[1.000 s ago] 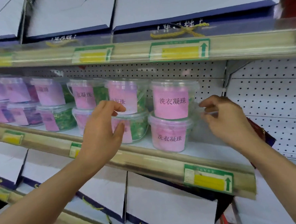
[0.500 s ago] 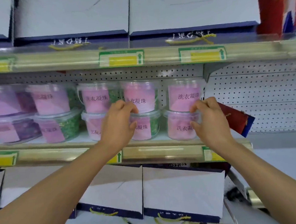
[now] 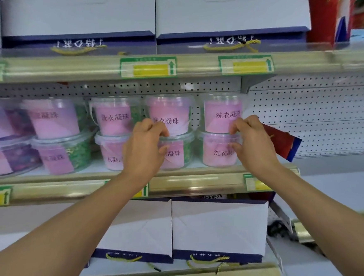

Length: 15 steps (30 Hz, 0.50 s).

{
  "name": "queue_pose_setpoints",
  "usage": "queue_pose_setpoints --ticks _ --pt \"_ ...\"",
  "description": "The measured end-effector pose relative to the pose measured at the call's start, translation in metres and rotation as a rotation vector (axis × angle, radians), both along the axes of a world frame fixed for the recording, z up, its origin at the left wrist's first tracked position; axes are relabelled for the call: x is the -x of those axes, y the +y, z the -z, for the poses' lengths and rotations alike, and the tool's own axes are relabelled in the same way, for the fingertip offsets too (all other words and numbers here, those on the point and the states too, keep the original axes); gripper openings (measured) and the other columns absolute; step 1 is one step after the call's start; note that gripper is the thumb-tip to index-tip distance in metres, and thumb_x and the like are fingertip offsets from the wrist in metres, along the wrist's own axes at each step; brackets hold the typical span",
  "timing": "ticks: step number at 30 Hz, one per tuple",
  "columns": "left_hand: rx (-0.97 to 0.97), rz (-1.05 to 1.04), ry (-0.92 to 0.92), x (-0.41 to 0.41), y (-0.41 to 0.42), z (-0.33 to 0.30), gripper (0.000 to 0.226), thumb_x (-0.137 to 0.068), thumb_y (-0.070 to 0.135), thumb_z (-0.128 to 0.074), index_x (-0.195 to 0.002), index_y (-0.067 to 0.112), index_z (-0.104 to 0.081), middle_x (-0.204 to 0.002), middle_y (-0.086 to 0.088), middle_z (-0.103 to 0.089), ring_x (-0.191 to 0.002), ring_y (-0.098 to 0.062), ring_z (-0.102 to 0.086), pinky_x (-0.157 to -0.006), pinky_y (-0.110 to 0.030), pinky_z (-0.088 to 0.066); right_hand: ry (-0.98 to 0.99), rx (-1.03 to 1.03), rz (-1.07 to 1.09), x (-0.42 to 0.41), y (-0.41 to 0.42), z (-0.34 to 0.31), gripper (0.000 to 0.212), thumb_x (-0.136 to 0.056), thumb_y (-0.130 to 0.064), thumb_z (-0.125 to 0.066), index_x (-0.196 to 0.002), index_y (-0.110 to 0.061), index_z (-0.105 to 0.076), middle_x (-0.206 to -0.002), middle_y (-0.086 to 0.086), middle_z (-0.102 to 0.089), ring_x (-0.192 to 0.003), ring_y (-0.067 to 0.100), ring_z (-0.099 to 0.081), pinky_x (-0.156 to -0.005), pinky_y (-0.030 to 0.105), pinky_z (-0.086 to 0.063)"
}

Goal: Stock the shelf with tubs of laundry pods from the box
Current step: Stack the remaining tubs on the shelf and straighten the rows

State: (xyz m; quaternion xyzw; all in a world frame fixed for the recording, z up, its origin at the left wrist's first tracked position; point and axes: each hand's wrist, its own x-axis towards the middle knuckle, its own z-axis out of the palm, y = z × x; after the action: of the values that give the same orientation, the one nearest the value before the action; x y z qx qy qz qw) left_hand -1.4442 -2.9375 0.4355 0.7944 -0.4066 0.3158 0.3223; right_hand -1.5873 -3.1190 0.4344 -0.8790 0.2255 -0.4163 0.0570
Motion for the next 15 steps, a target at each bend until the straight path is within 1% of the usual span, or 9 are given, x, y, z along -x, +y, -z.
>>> queue_pose_setpoints --ticks 6,8,10,13,15 --pt "0.0 -0.038 0.013 0.005 -0.001 0.0 0.026 -0.076 0.012 -0.073 -0.098 0.016 -0.061 -0.104 -0.001 -0.055 -0.1 -0.018 -0.051 -0.066 -0.04 -0.05 -0.013 0.022 -0.018 0.004 -0.001 0.002 0.027 -0.076 0.0 -0.068 -0.098 -0.009 -0.055 -0.102 0.007 -0.045 -0.089 0.024 -0.049 -0.055 0.026 -0.033" --pt "-0.003 -0.055 0.012 0.007 -0.001 -0.001 0.025 -0.077 0.012 -0.073 -0.098 0.016 -0.061 -0.104 -0.001 -0.054 -0.099 -0.018 -0.05 -0.065 -0.038 -0.05 -0.016 0.043 -0.009 0.004 -0.001 0.002 0.026 -0.077 -0.001 -0.067 -0.098 -0.009 -0.055 -0.102 0.007 -0.046 -0.09 0.024 -0.049 -0.055 0.027 -0.033" --pt "-0.012 -0.071 0.015 0.009 -0.001 -0.002 0.025 -0.077 0.011 -0.072 -0.098 0.016 -0.06 -0.105 0.0 -0.054 -0.093 -0.016 -0.05 -0.064 -0.035 -0.047 -0.019 0.057 -0.006 0.004 -0.002 0.003 0.025 -0.077 -0.001 -0.066 -0.098 -0.01 -0.055 -0.102 0.008 -0.046 -0.091 0.025 -0.05 -0.056 0.028 -0.036" --pt "-0.025 -0.095 0.017 0.012 -0.002 -0.002 0.025 -0.077 0.01 -0.072 -0.098 0.017 -0.06 -0.107 0.001 -0.054 -0.082 -0.013 -0.048 -0.063 -0.036 -0.048 -0.018 0.075 -0.023 0.004 -0.005 0.004 0.025 -0.078 -0.001 -0.066 -0.099 -0.009 -0.055 -0.102 0.008 -0.047 -0.095 0.026 -0.049 -0.056 0.028 -0.036" --pt "-0.029 -0.117 0.019 0.015 -0.002 -0.002 0.025 -0.078 0.01 -0.072 -0.098 0.017 -0.06 -0.108 0.001 -0.054 -0.084 -0.015 -0.051 -0.065 -0.038 -0.05 -0.007 0.095 -0.037 0.004 -0.007 0.005 0.026 -0.079 -0.002 -0.066 -0.101 -0.008 -0.055 -0.103 0.009 -0.047 -0.098 0.027 -0.048 -0.057 0.028 -0.036"
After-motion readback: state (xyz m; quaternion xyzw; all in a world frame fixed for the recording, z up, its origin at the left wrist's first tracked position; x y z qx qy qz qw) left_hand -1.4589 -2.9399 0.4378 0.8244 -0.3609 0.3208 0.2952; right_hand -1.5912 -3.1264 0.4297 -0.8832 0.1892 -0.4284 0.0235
